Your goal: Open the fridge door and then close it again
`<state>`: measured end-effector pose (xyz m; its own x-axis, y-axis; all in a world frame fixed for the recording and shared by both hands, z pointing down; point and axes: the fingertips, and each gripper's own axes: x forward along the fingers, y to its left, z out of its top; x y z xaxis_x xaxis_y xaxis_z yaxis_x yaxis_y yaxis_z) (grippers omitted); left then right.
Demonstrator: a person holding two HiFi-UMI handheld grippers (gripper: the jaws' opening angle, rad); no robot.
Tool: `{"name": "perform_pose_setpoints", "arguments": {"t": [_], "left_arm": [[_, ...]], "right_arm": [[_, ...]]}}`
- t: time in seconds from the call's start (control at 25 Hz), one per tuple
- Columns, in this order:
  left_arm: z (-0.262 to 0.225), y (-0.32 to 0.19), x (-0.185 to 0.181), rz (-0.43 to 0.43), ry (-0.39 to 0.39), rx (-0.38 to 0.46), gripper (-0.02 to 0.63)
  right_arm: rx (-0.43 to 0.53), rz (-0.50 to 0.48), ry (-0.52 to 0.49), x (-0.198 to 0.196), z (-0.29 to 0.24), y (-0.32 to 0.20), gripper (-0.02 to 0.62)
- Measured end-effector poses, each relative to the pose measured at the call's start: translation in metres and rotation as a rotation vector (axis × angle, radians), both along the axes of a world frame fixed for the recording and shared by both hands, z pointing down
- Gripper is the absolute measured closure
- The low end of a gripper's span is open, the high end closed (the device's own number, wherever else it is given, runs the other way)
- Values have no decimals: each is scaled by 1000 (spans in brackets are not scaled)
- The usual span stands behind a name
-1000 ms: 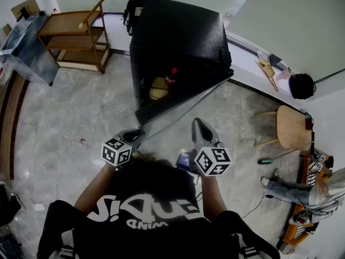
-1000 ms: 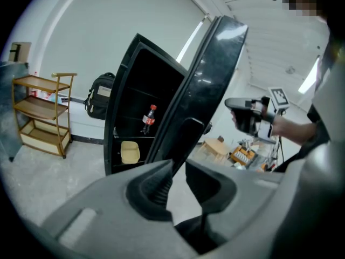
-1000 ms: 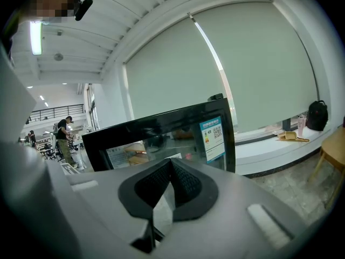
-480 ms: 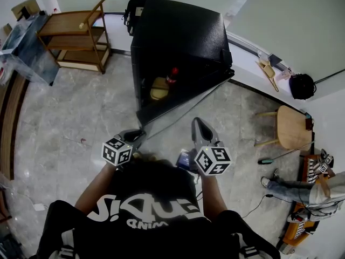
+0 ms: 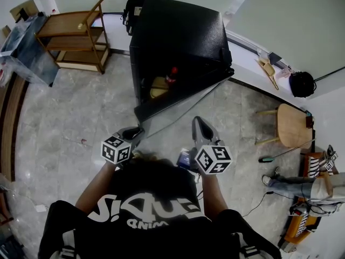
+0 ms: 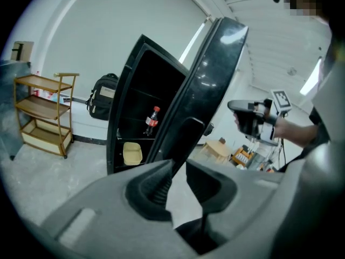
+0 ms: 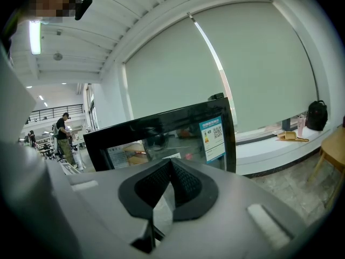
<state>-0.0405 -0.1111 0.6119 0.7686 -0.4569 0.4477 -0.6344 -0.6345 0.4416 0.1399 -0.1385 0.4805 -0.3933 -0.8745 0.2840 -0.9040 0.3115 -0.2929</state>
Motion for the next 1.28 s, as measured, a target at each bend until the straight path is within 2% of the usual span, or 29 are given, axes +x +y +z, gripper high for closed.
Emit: {"name": "perform_pose_setpoints", "arguments": {"t": [0.6, 1.28], "left_arm": [[1, -28, -16, -46, -8, 1, 512], [1, -97, -41, -142, -27, 23, 499]], "right_arm": [[-1, 3, -2, -2, 1, -9, 598], [-8, 27, 6, 7, 3, -32, 598]]}}
